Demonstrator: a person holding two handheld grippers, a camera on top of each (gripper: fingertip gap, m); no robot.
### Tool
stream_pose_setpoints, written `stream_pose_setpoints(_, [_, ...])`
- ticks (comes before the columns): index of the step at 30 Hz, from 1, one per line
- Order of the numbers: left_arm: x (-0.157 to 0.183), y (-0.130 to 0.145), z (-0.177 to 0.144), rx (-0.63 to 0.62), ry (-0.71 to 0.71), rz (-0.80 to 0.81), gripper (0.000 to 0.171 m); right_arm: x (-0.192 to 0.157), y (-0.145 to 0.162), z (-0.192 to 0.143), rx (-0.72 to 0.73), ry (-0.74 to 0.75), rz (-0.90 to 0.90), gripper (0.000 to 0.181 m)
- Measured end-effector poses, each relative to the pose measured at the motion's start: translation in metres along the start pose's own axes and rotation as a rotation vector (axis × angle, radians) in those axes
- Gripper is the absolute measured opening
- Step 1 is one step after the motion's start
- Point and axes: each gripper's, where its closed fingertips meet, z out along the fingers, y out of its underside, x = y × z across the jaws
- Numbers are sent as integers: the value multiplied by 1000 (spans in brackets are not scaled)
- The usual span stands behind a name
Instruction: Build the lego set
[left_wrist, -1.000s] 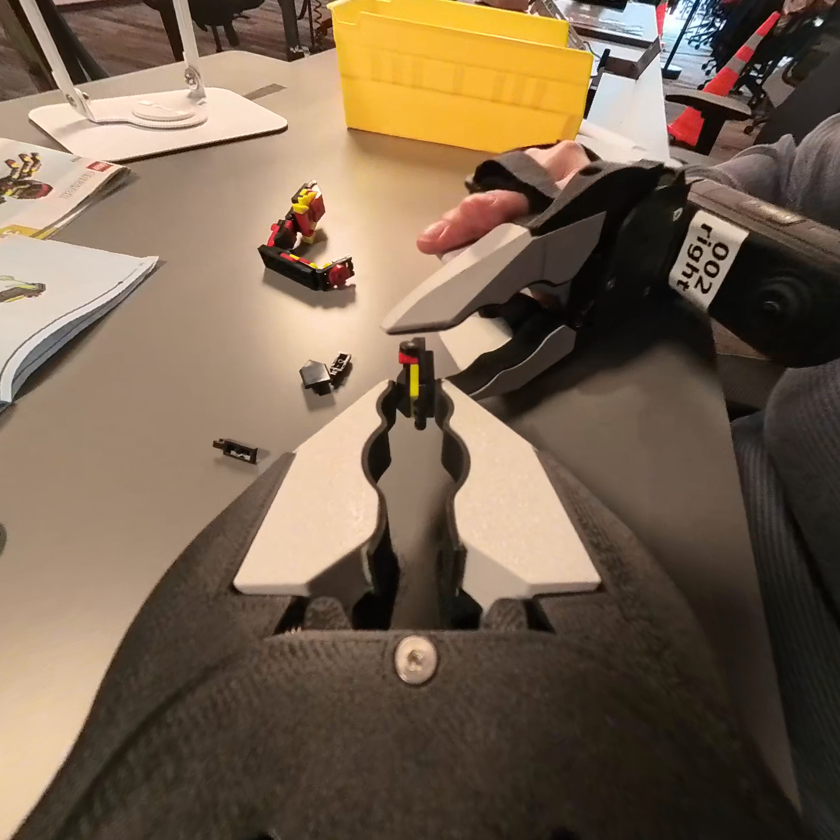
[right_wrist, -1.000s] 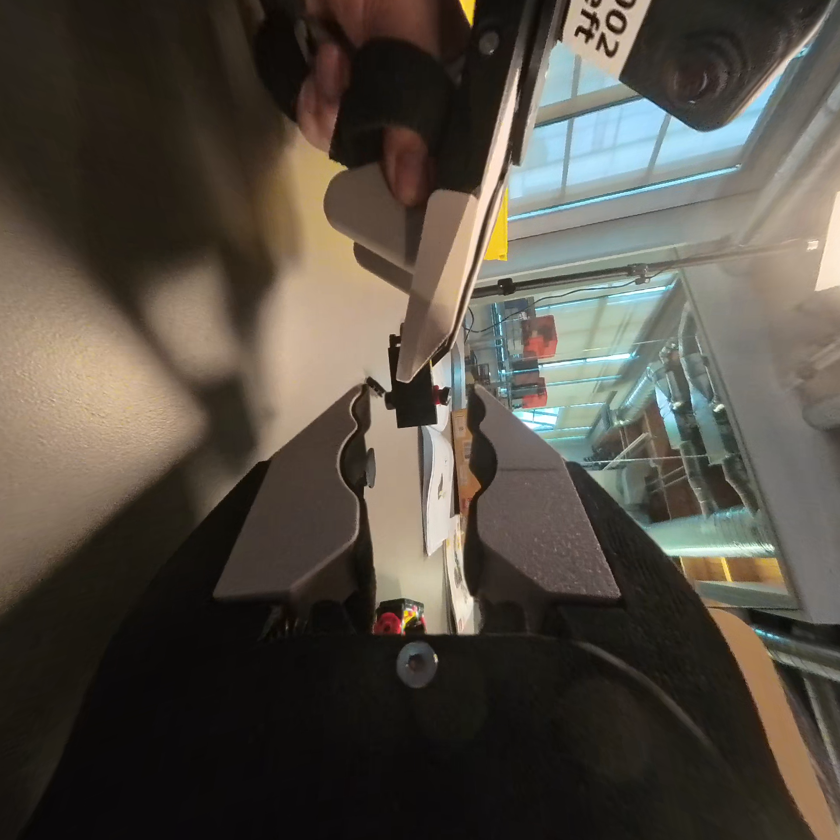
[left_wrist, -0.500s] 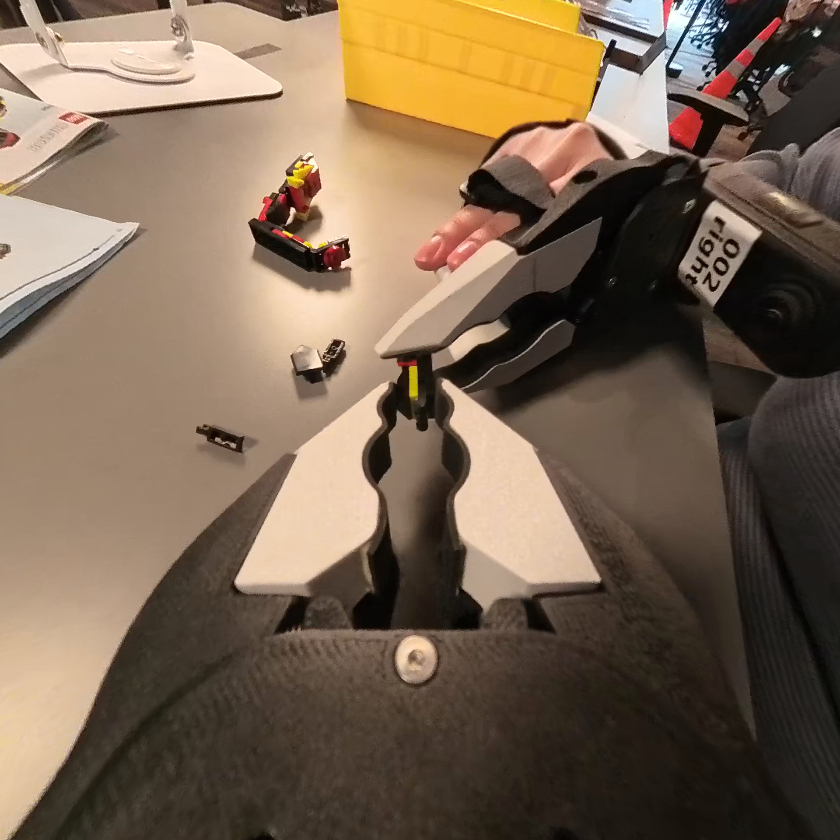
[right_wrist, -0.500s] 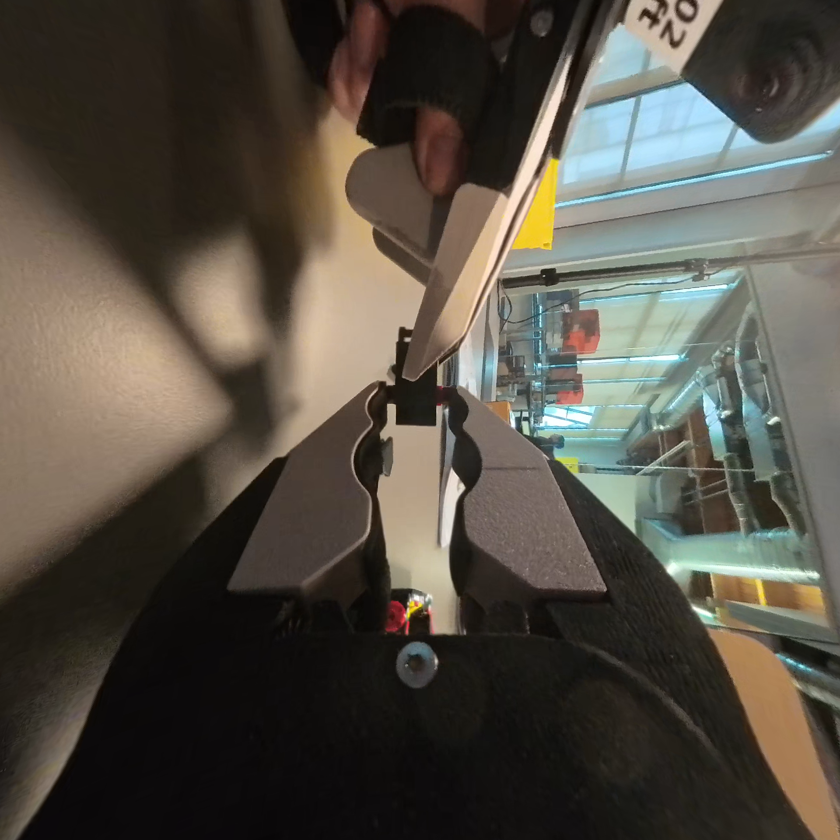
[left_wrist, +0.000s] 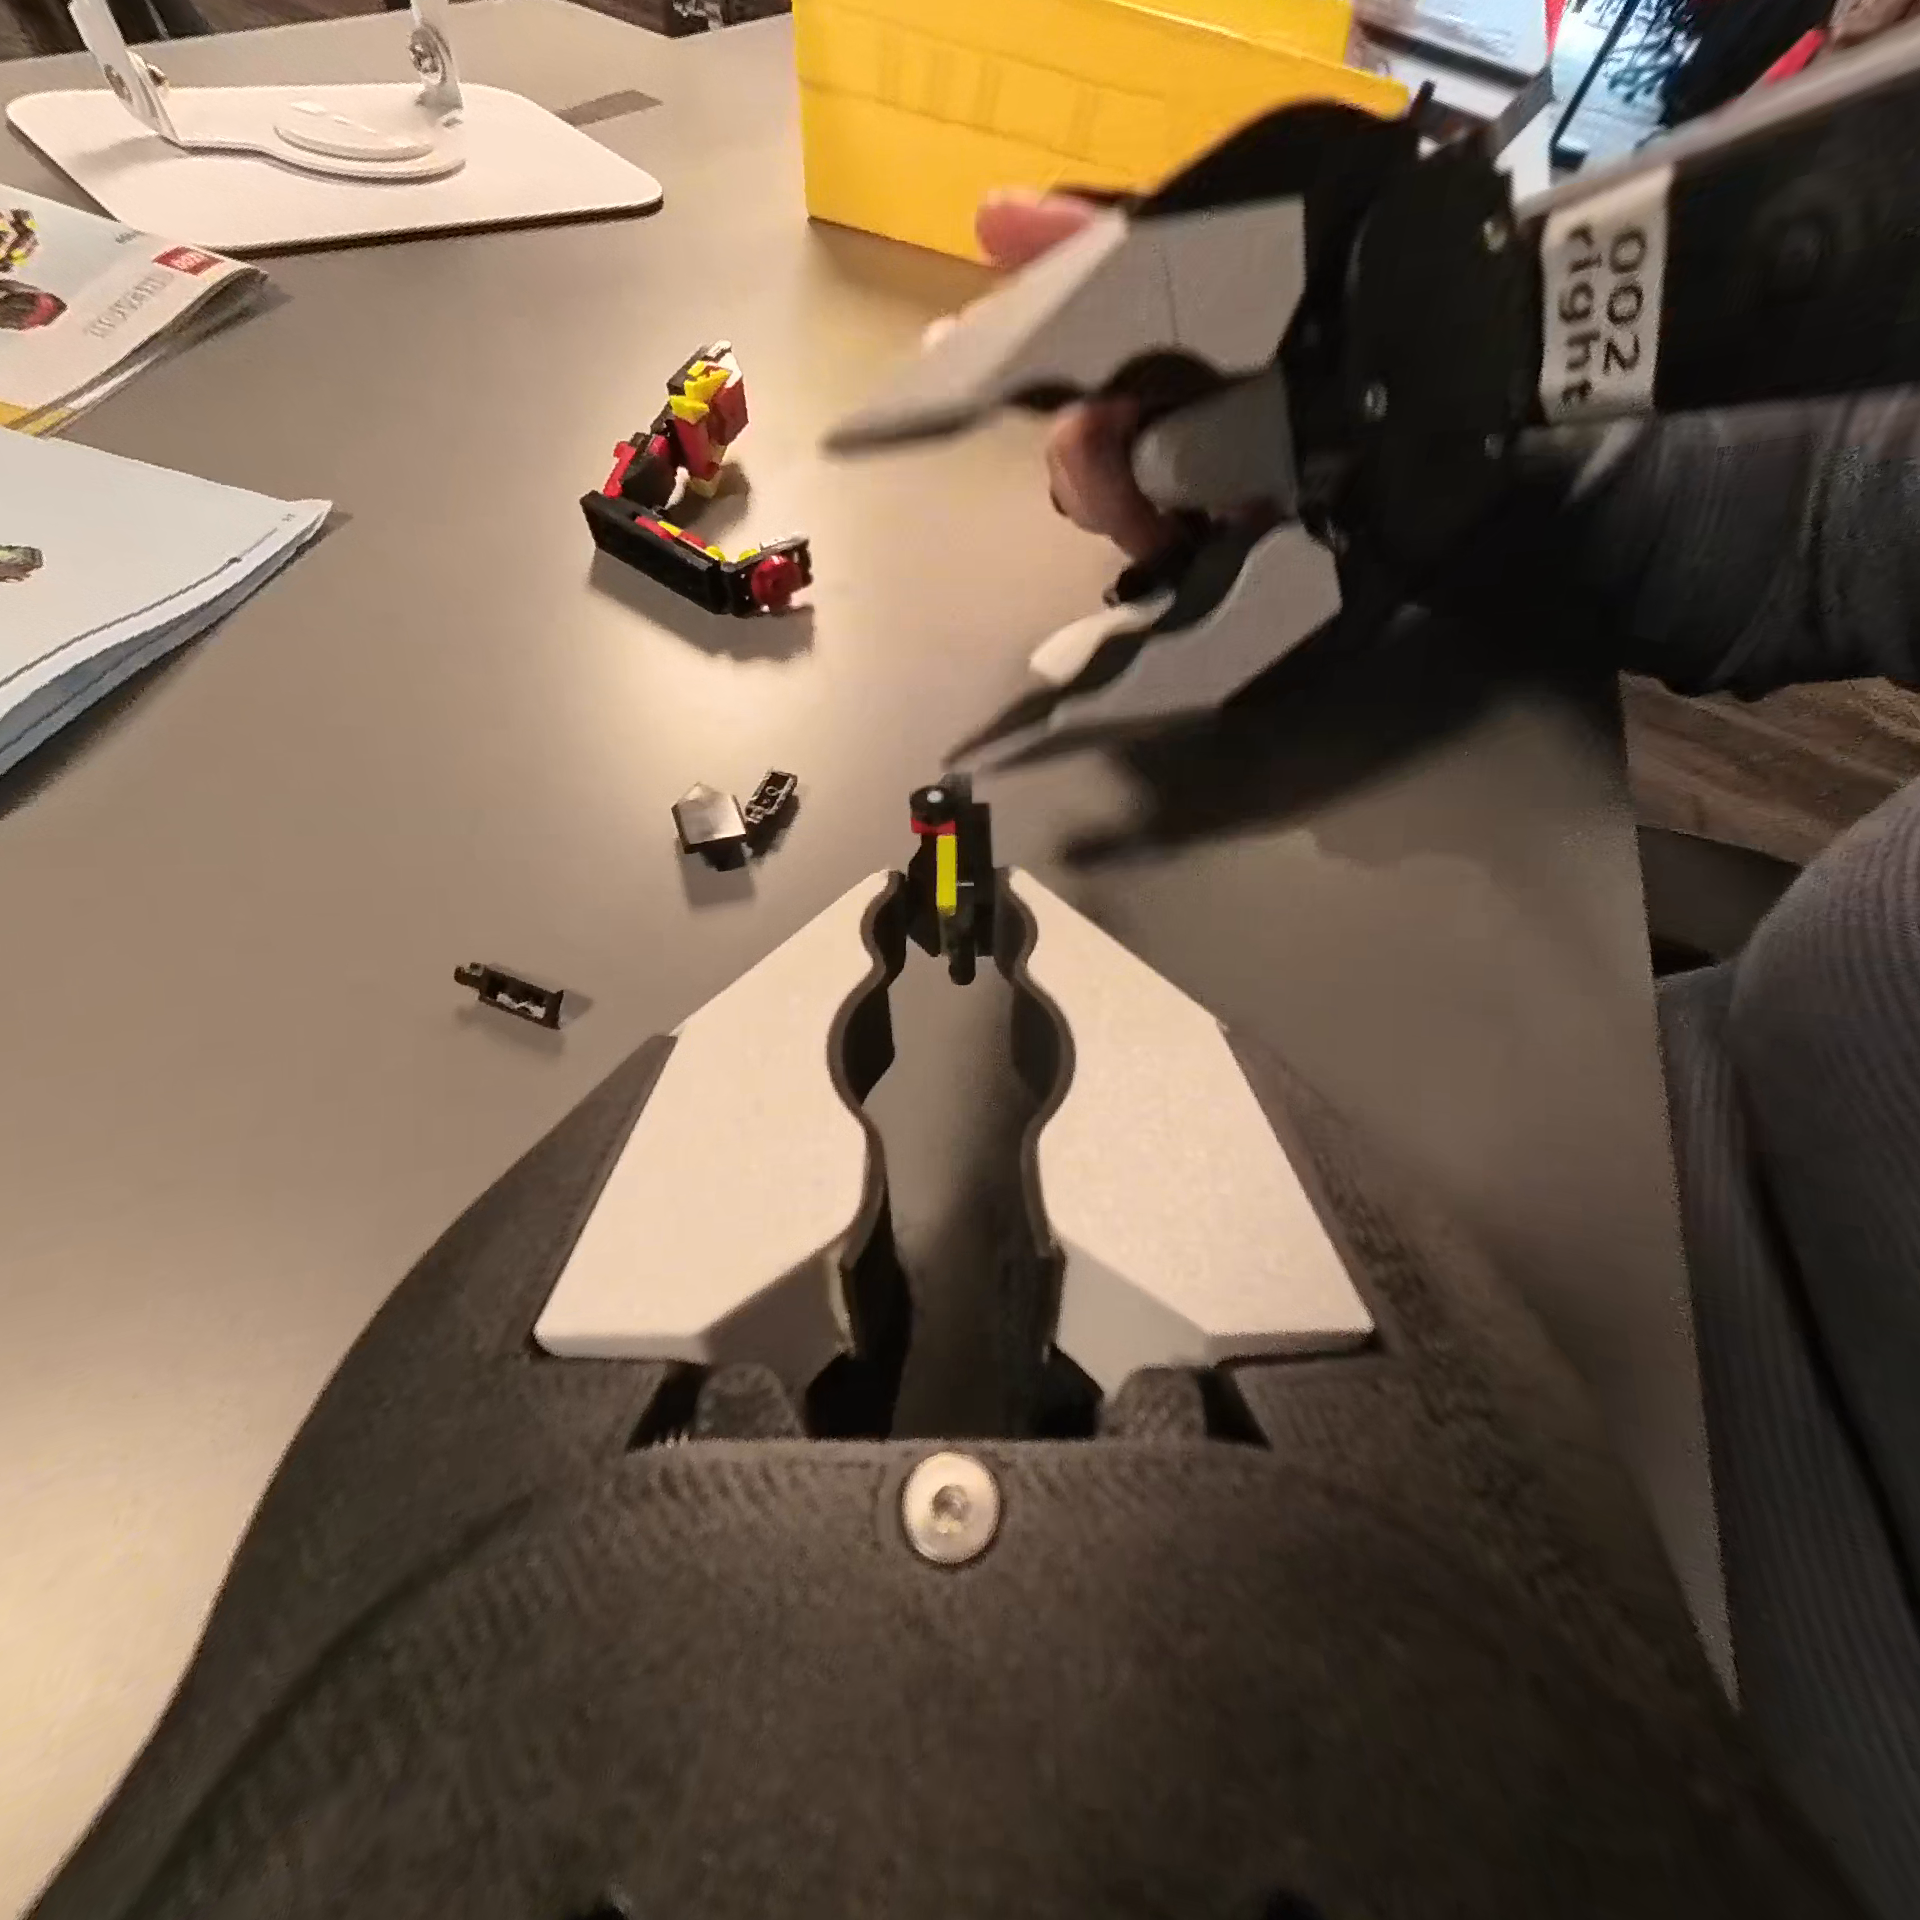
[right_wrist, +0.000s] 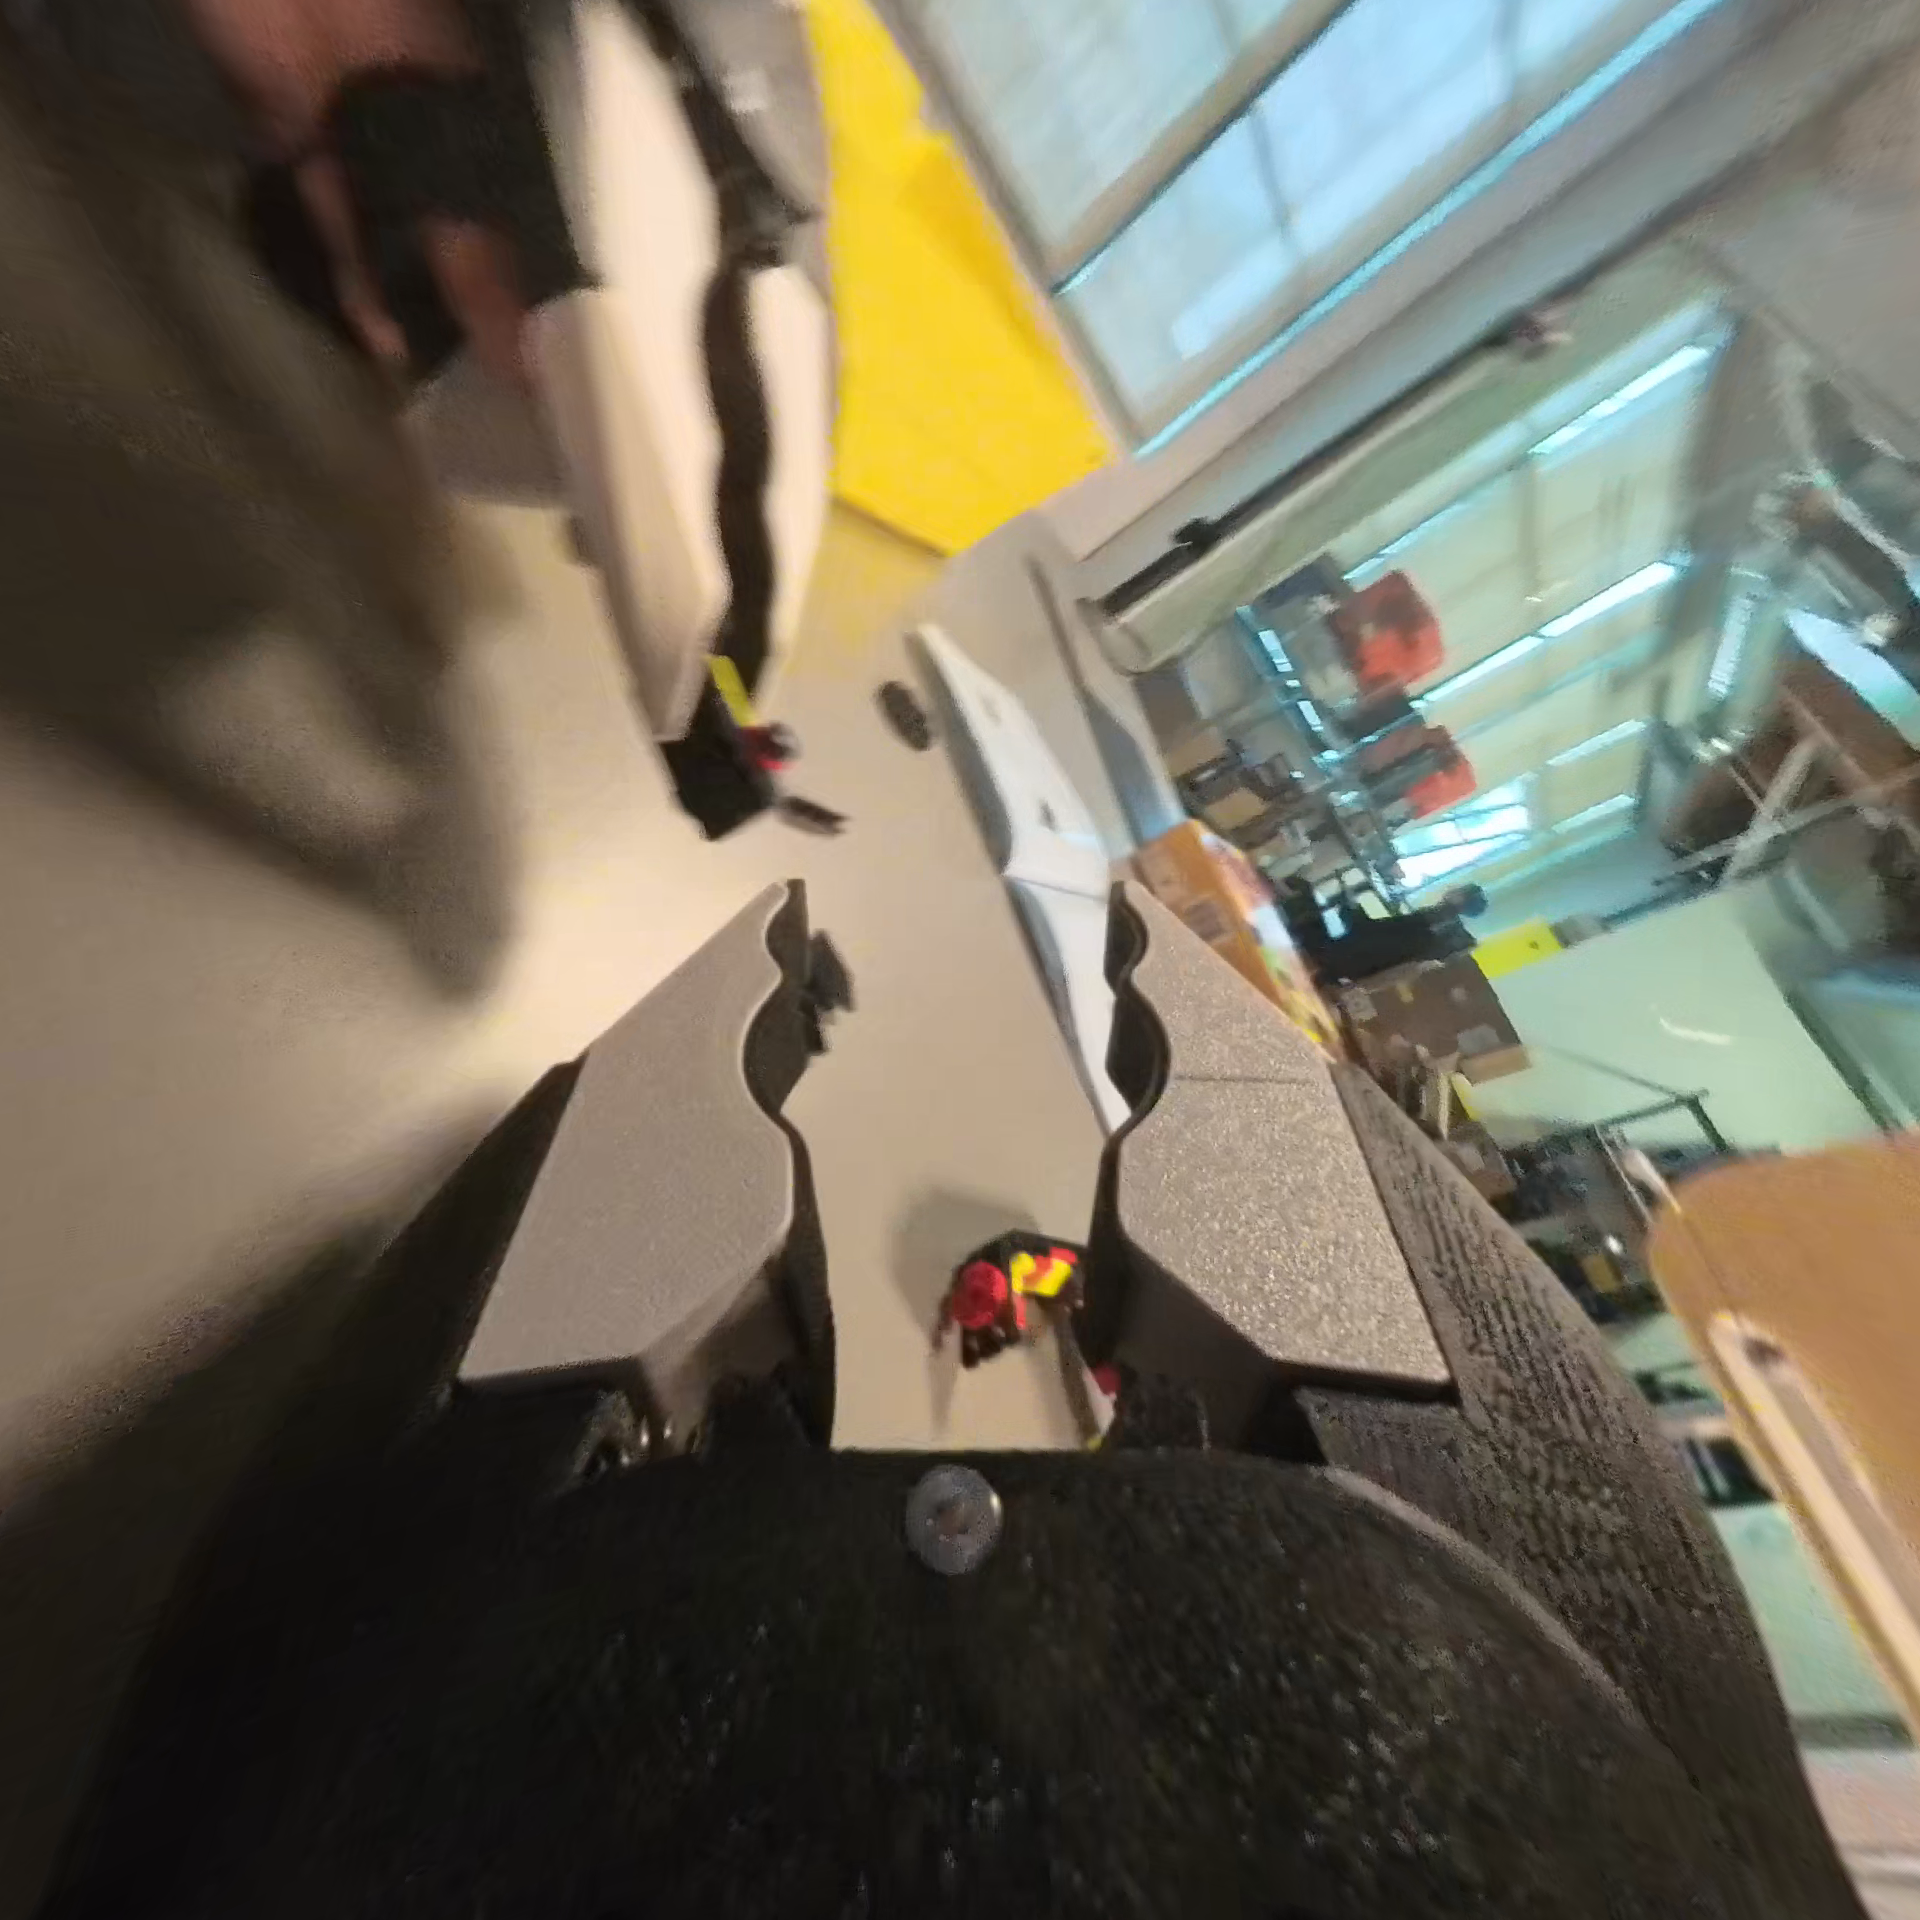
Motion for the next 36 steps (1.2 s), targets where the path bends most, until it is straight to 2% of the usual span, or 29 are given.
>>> stream_pose_setpoints(4, [-3, -1, 0, 4, -36, 24, 15, 47, 16, -25, 101, 223, 166, 54])
stream_pose_setpoints(7, [-6, -1, -1, 9, -80, 59, 15, 59, 26, -37, 130, 293, 200, 51])
stream_pose_setpoints(9, [-6, -1, 0, 4, -87, 65, 15, 51, 28, -35, 130, 263, 204, 47])
stream_pose_setpoints(12, [-4, -4, 0, 25, -60, 55, 15, 30, 18, -25, 125, 190, 91, 45])
stream_pose_setpoints(16, [12, -15, -2, 101, 91, -8, 15, -12, -9, -16, 197, 74, -181, 49])
stream_pose_setpoints(19, [20, -15, -3, 103, 188, -74, 15, -35, -24, -12, 263, 14, -296, 51])
stream_pose_setpoints(24, [34, -10, -2, 54, 337, -172, 15, -40, -41, -8, 369, -46, -227, 50])
stream_pose_setpoints(29, [28, -14, -6, 80, 418, -344, 15, -36, -44, -8, 411, -114, -85, 44])
stream_pose_setpoints(36, [36, -8, -5, 28, 466, -342, 15, -45, -45, -11, 431, -174, -94, 33])
